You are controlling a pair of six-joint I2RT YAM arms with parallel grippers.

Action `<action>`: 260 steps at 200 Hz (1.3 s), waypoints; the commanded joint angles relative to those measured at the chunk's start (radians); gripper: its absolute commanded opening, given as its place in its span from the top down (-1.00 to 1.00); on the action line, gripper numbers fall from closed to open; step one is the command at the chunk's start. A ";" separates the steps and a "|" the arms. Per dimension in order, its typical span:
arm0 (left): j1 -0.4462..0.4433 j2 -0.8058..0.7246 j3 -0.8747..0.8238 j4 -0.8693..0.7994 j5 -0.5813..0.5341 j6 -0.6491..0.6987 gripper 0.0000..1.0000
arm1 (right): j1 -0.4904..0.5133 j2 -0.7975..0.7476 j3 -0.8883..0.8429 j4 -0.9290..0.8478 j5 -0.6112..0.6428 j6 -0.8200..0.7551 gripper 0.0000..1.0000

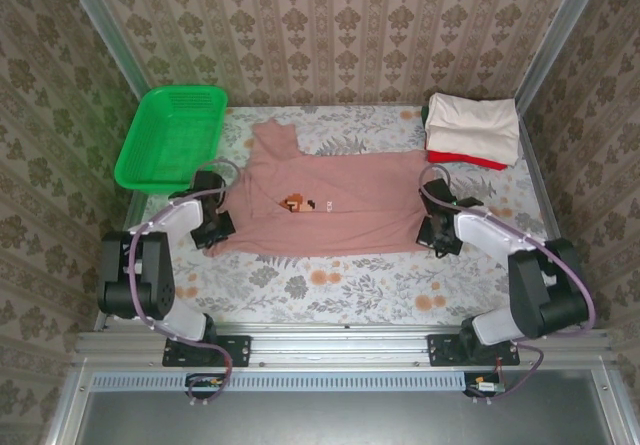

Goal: Fold and stack the t-shirts

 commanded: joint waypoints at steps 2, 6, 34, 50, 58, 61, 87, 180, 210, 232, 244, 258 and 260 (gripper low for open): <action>0.016 -0.053 -0.027 -0.032 -0.021 0.020 1.00 | -0.001 -0.080 -0.057 -0.105 0.037 0.025 0.97; 0.017 -0.057 -0.032 -0.034 -0.019 0.017 1.00 | -0.001 -0.088 -0.070 -0.106 0.040 0.027 0.94; 0.019 -0.078 -0.038 -0.055 -0.025 0.007 0.46 | -0.005 -0.084 -0.111 -0.110 0.029 0.030 0.48; 0.018 -0.096 -0.023 -0.077 -0.031 0.010 0.37 | -0.002 -0.093 -0.080 -0.142 0.008 0.015 0.34; 0.017 -0.113 -0.014 -0.094 -0.039 0.010 0.20 | 0.001 -0.119 -0.060 -0.161 0.008 0.006 0.26; 0.016 -0.121 -0.009 -0.104 -0.045 0.009 0.05 | 0.001 -0.132 -0.051 -0.168 0.012 0.002 0.23; 0.005 -0.217 0.017 -0.141 -0.060 0.009 -0.33 | -0.008 -0.218 0.019 -0.194 0.069 -0.035 0.06; -0.251 0.165 0.349 -0.072 -0.033 0.062 -0.23 | -0.084 0.191 0.241 0.067 -0.057 -0.166 0.05; -0.239 0.282 0.387 -0.067 -0.036 0.050 -0.12 | -0.088 0.259 0.261 0.076 -0.074 -0.173 0.10; -0.234 0.325 0.392 -0.040 -0.006 0.049 -0.08 | -0.092 0.273 0.257 0.076 -0.066 -0.174 0.18; -0.235 0.345 0.401 -0.039 -0.002 0.052 0.03 | -0.096 0.275 0.254 0.077 -0.064 -0.176 0.27; -0.234 0.362 0.408 -0.037 0.004 0.057 0.22 | -0.097 0.269 0.250 0.076 -0.057 -0.176 0.39; -0.234 0.364 0.409 -0.038 0.005 0.057 0.22 | -0.097 0.267 0.249 0.077 -0.056 -0.177 0.40</action>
